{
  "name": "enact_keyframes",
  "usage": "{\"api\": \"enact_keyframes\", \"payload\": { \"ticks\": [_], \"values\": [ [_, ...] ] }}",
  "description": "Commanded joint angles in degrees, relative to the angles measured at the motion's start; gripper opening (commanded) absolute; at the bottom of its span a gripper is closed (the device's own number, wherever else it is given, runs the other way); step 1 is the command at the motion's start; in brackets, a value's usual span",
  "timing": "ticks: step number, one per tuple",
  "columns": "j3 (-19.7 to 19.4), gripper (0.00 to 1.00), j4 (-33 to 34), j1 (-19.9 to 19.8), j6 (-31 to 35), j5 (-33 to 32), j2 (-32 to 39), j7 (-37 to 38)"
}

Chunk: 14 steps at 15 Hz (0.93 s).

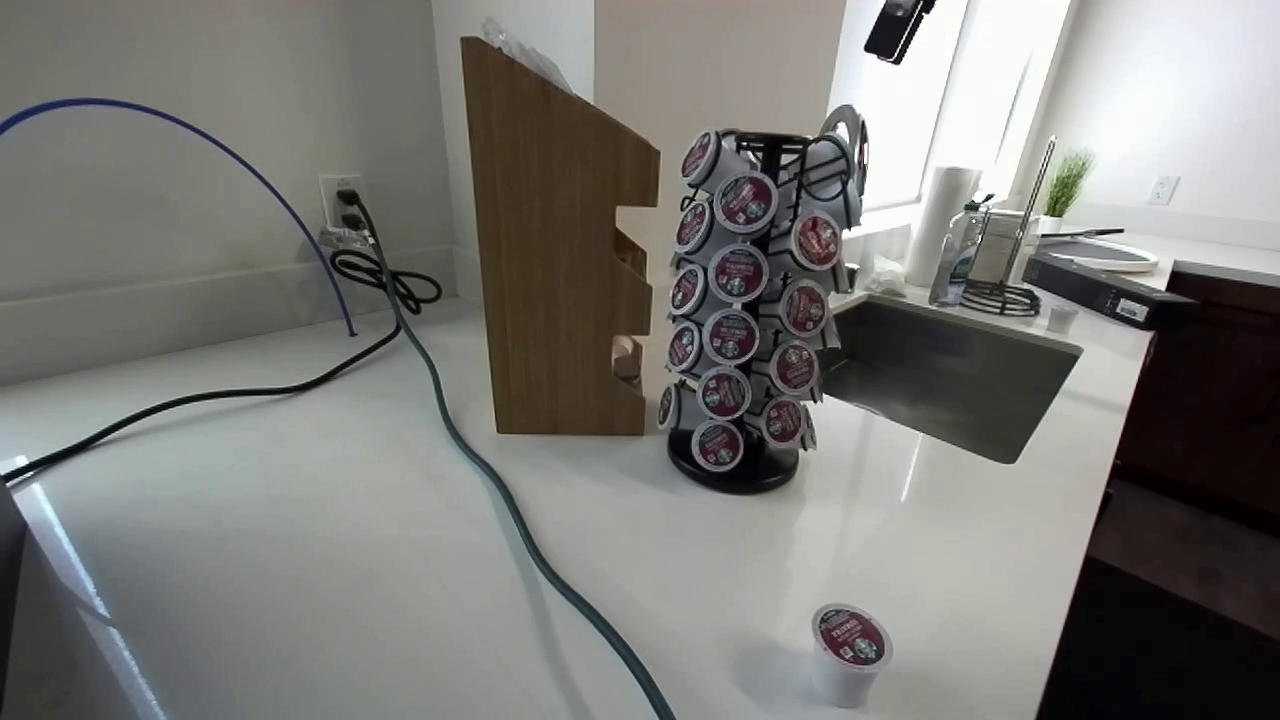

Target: Turn the rack to the right

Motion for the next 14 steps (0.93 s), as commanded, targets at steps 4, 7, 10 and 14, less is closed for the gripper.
{"api": "enact_keyframes", "payload": {
  "ticks": [4,7,10,14],
  "values": [
    [-0.7,1.0,1.0,-0.2,1.0,0.8,1.6,-2.9],
    [-1.8,1.0,1.5,-0.1,3.7,2.4,4.0,-6.7],
    [-3.1,1.0,1.7,0.6,8.1,8.0,6.3,-13.8],
    [-3.0,1.0,2.1,0.4,9.3,15.3,8.6,-22.6]
  ]
}}
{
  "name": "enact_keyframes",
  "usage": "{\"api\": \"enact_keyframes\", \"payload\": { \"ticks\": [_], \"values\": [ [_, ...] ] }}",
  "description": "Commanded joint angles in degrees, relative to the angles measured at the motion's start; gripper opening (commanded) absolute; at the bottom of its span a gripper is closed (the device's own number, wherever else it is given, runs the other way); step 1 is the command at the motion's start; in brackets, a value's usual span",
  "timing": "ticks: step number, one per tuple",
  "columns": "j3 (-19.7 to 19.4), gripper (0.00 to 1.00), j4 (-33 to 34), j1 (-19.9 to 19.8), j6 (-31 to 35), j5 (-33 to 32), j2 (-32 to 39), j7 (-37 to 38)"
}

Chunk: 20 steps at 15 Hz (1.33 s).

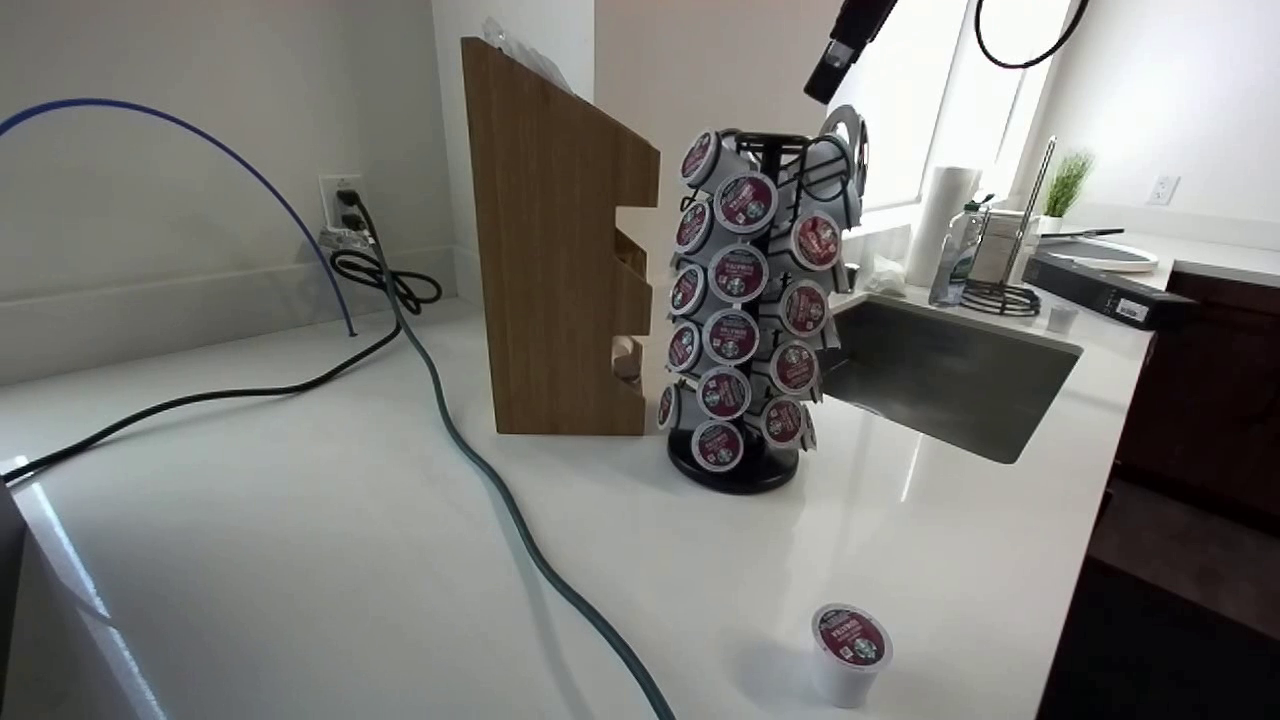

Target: Turn the rack to the right

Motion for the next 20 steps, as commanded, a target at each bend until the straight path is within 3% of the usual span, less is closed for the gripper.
{"api": "enact_keyframes", "payload": {
  "ticks": [1,3,6,10,12,17,20],
  "values": [
    [-0.2,1.0,1.4,0.2,-0.5,5.8,2.2,-7.6],
    [0.0,1.0,1.6,-0.2,-1.0,7.6,2.7,-10.2],
    [0.2,0.82,1.8,-0.7,-0.9,8.7,3.3,-12.3],
    [0.2,0.84,2.0,-1.2,-1.0,9.7,4.0,-14.2],
    [0.3,0.8,2.1,-1.4,-0.9,10.3,4.4,-15.2],
    [0.4,0.9,2.2,-1.8,-0.5,12.1,5.2,-18.0],
    [0.5,0.87,2.3,-2.0,-0.9,12.6,5.5,-18.8]
  ]
}}
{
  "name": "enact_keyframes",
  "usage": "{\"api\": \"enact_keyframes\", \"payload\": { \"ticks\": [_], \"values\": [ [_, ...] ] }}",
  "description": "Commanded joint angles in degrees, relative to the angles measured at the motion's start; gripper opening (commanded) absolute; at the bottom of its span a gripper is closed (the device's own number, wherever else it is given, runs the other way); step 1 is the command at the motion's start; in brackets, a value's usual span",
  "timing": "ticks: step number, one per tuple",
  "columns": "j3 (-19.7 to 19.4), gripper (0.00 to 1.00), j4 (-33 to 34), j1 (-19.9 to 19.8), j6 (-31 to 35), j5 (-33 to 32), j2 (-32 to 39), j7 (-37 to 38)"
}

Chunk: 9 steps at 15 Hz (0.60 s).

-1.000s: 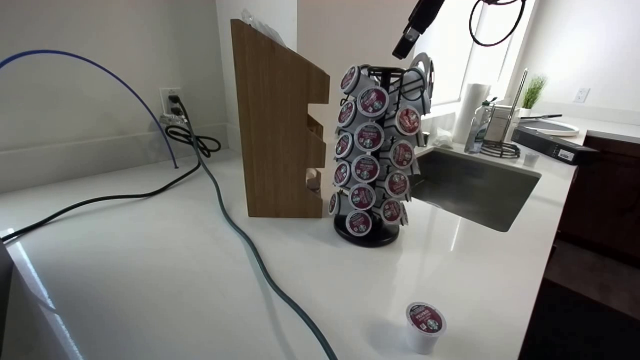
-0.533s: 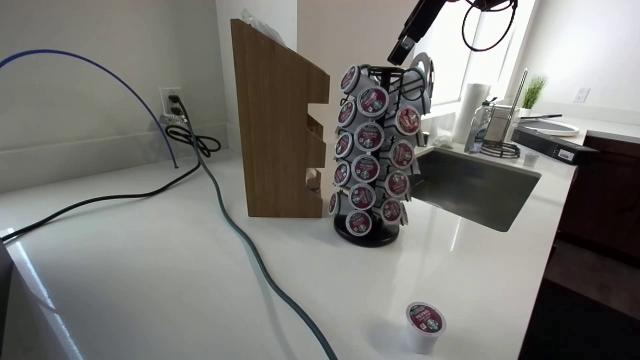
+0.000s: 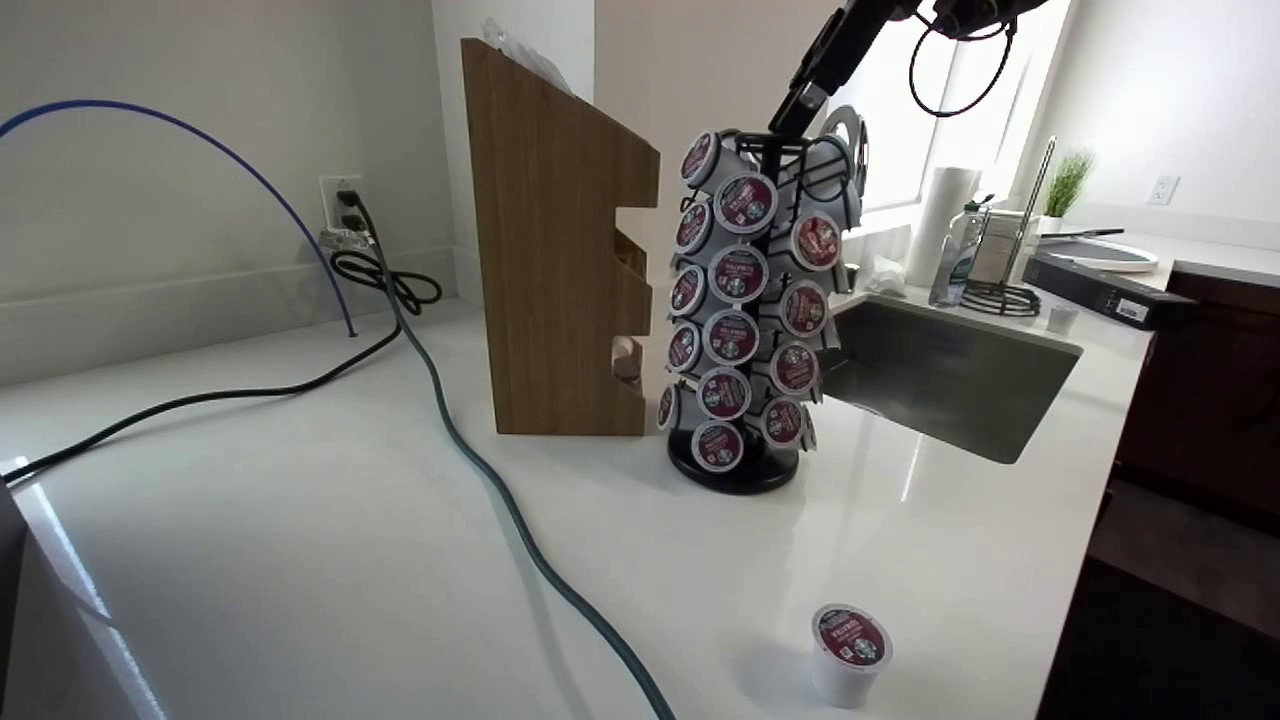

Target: Turn the rack to the right

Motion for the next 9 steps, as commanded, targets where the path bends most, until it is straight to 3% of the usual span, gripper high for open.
{"api": "enact_keyframes", "payload": {
  "ticks": [1,5,9],
  "values": [
    [0.5,0.87,0.9,-0.9,-1.0,2.2,1.0,-2.6],
    [0.7,0.82,0.9,-1.1,-1.2,2.0,1.3,-2.6],
    [1.1,0.68,1.1,-1.1,-1.8,1.1,1.0,0.2]
  ]
}}
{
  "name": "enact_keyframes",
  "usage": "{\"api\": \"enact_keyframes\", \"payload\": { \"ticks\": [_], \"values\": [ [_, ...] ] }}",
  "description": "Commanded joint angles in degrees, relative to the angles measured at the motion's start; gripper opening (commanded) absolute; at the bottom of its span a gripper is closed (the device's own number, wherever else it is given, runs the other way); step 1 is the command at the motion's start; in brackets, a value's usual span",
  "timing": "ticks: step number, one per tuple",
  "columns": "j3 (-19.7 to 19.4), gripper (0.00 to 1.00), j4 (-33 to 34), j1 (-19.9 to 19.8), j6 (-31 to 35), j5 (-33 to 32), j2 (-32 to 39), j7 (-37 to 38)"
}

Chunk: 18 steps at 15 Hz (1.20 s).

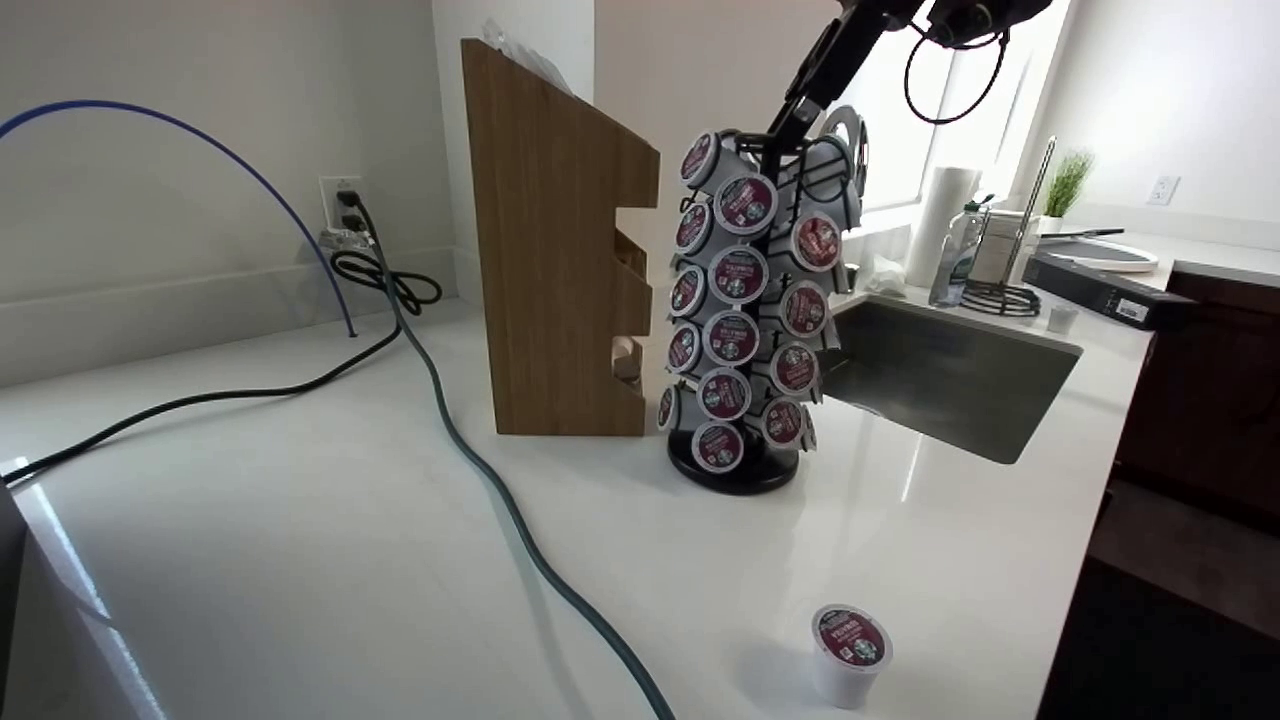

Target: Turn the rack to the right

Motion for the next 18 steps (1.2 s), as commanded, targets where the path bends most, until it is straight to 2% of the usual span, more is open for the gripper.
{"api": "enact_keyframes", "payload": {
  "ticks": [1,3,5,8,9,10,11,12,13,15,18],
  "values": [
    [1.2,0.63,1.2,-0.9,-2.0,0.2,0.2,3.1],
    [1.5,0.64,1.1,-1.1,-1.8,-1.1,0.1,6.5],
    [1.9,0.7,1.1,-1.4,-1.6,-2.8,-0.1,11.2],
    [2.6,0.66,0.7,-1.5,-0.7,-5.1,-0.5,19.3],
    [2.9,0.74,0.5,-1.5,-0.1,-6.2,-0.6,22.9],
    [3.0,0.68,0.5,-1.4,0.3,-6.6,-0.6,26.2],
    [3.3,0.67,0.5,-1.4,0.3,-7.7,-0.6,29.8],
    [3.5,0.72,0.7,-1.4,0.1,-8.7,-0.6,33.3],
    [3.7,0.7,0.6,-1.3,0.4,-9.4,-0.6,36.7],
    [4.2,0.74,0.6,-1.3,0.2,-10.0,-0.8,43.3],
    [4.6,0.68,0.5,-1.4,0.3,-11.8,-1.1,51.7]
  ]
}}
